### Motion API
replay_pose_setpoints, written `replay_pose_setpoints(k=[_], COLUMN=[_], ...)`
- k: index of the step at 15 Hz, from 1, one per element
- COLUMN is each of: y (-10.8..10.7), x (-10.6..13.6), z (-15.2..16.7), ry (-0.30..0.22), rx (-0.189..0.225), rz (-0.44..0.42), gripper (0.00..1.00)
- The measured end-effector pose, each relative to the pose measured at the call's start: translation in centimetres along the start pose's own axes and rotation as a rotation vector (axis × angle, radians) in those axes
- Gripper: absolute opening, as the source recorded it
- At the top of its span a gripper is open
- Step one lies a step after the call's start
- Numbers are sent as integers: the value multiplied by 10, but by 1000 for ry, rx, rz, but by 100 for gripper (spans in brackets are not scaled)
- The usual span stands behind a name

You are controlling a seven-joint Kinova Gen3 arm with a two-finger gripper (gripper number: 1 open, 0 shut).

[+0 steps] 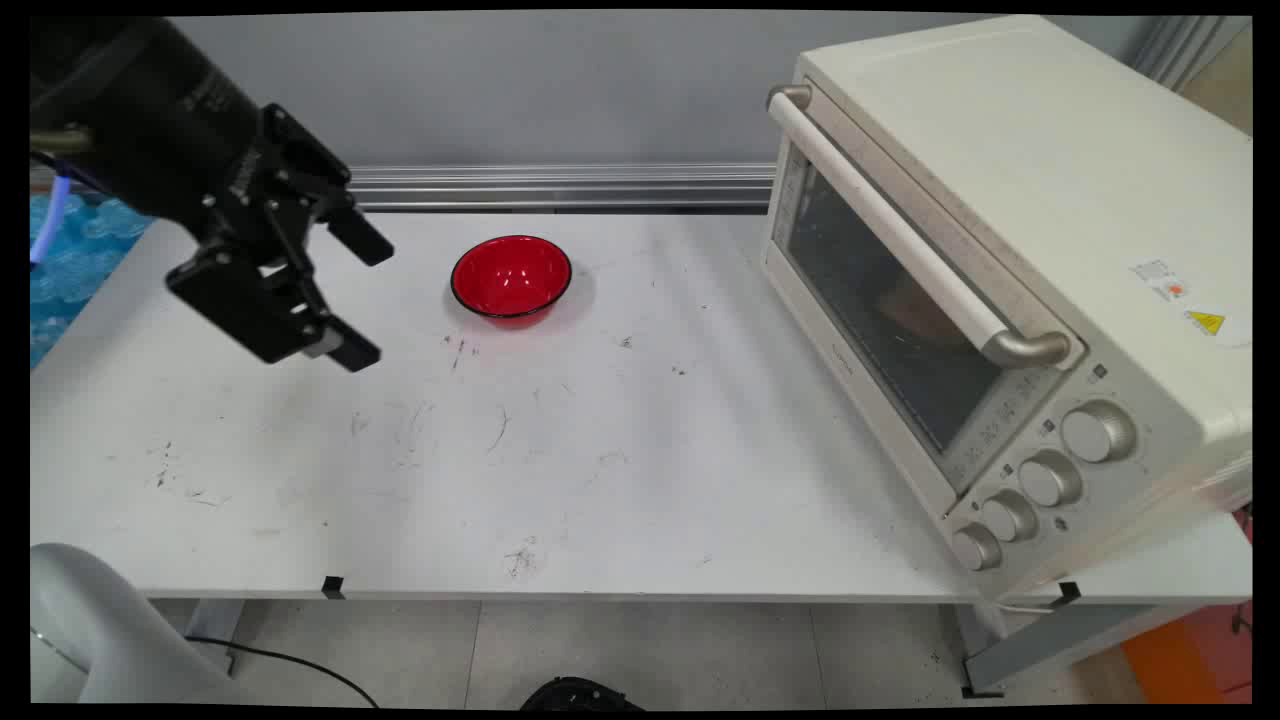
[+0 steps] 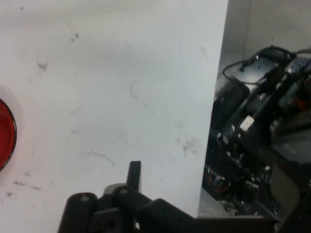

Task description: Open the oven

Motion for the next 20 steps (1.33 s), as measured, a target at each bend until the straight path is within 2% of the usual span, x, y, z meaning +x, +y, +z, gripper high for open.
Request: replay_pose_setpoints(k=[5,15,16,20], y=[-5,-29,-31,-39], x=[21,94,102,133], z=[10,41,45,58], ry=[57,211,225,277], rx=[10,31,34,43], rz=[-46,-94,-97,-100], gripper=[100,100,0,0])
